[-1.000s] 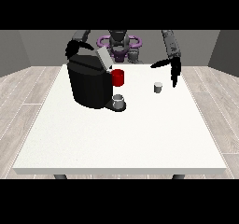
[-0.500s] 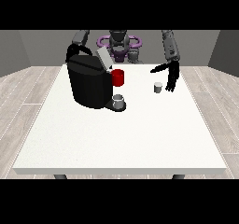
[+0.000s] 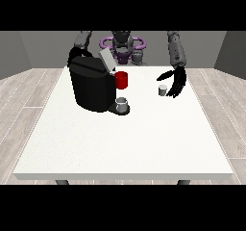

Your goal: Insert the coffee pod into the coffee machine and close the lid

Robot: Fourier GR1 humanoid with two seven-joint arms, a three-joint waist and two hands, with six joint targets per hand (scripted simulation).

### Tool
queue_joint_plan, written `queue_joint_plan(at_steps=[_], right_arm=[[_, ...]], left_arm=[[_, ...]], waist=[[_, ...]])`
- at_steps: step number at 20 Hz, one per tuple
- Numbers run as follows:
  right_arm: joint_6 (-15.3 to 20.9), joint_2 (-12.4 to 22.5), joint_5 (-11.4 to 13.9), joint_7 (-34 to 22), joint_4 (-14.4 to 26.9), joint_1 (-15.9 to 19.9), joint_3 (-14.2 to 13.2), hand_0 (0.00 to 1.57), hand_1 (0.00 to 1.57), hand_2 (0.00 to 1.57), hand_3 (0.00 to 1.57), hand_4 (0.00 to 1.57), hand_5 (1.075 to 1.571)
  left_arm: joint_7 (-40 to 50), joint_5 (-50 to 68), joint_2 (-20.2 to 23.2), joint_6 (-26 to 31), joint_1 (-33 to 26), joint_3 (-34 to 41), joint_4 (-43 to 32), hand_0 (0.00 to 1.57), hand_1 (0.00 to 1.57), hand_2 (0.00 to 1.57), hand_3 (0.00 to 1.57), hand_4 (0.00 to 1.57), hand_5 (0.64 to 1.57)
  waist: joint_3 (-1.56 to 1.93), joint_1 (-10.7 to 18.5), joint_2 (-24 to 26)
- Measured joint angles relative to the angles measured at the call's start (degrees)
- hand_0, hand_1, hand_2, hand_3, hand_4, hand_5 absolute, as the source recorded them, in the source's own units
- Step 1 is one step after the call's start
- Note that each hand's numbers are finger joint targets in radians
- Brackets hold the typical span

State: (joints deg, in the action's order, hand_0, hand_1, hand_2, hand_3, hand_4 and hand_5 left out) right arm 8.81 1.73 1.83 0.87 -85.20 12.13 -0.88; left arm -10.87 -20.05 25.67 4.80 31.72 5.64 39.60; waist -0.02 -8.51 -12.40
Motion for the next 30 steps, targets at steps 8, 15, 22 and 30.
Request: queue_joint_plan(at_steps=[8,15,22,30], right_arm=[[-0.68,0.10,-0.05,0.16,-0.23,0.33,0.37,0.00,0.00,0.00,0.00,0.43,1.571],[0.49,-0.26,0.40,-0.88,-0.24,1.33,0.64,0.00,0.00,0.00,0.00,0.52,1.571],[1.16,-1.19,-0.18,0.15,-0.87,-0.43,2.48,0.00,0.00,0.00,0.00,0.51,1.571],[0.40,-0.79,-2.10,0.96,2.09,0.06,0.16,0.00,0.00,0.00,0.00,0.42,1.571]], left_arm=[[-3.54,-5.57,0.08,-6.39,2.05,-1.31,-3.85,0.72,0.72,0.86,0.65,0.23,1.571],[-7.14,-8.22,-0.57,-12.09,4.03,-0.73,-6.77,0.97,0.97,1.09,0.86,0.32,1.571],[-7.27,-12.05,1.09,-13.17,5.38,-1.92,-10.08,1.17,1.17,1.29,1.18,0.41,1.571],[-11.33,-12.78,1.05,-10.55,7.93,-2.43,-9.26,1.40,1.40,1.42,1.36,0.60,1.571]], waist=[[0.03,-1.30,-1.52],[0.13,-0.99,-2.15],[0.07,-2.04,-2.06],[0.03,-0.85,-0.33]])
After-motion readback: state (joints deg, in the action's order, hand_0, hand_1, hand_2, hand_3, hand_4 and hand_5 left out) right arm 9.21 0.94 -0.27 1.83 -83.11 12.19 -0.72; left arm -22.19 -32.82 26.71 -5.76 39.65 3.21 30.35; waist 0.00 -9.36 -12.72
